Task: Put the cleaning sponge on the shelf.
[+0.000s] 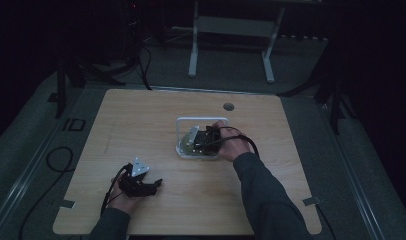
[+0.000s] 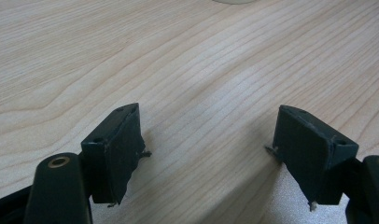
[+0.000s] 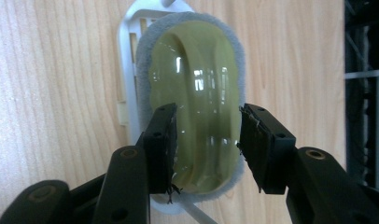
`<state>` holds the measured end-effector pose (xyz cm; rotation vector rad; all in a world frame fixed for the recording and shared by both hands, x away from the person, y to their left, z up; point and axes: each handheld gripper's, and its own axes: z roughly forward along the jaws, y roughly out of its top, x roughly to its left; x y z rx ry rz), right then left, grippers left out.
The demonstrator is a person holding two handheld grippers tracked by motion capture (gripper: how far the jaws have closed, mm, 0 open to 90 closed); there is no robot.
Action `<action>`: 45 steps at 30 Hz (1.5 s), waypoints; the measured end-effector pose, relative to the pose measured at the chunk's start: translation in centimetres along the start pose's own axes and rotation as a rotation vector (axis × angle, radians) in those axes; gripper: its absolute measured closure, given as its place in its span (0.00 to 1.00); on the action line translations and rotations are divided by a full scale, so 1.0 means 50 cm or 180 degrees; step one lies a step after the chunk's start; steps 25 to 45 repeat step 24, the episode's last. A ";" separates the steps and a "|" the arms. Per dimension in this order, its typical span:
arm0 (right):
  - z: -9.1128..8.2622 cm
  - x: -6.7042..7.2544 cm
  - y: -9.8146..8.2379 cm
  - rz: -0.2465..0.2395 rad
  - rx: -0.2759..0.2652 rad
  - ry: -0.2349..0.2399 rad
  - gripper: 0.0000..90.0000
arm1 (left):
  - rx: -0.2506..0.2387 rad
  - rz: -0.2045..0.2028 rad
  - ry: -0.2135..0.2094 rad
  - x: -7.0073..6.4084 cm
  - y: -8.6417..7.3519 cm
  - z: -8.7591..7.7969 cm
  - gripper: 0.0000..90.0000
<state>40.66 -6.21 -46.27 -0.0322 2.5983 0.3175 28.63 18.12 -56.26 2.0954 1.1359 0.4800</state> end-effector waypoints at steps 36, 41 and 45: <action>-0.056 0.017 -0.040 0.0592 -0.0400 0.0050 0.61 | -0.0003 -0.0004 0.0000 0.000 0.000 0.000 0.27; -0.056 0.017 -0.040 0.0592 -0.0400 0.0050 0.61 | -0.0003 -0.0004 0.0000 0.000 0.000 0.000 0.27; -0.056 0.017 -0.040 0.0592 -0.0400 0.0050 0.61 | -0.0003 -0.0004 0.0000 0.000 0.000 0.000 0.27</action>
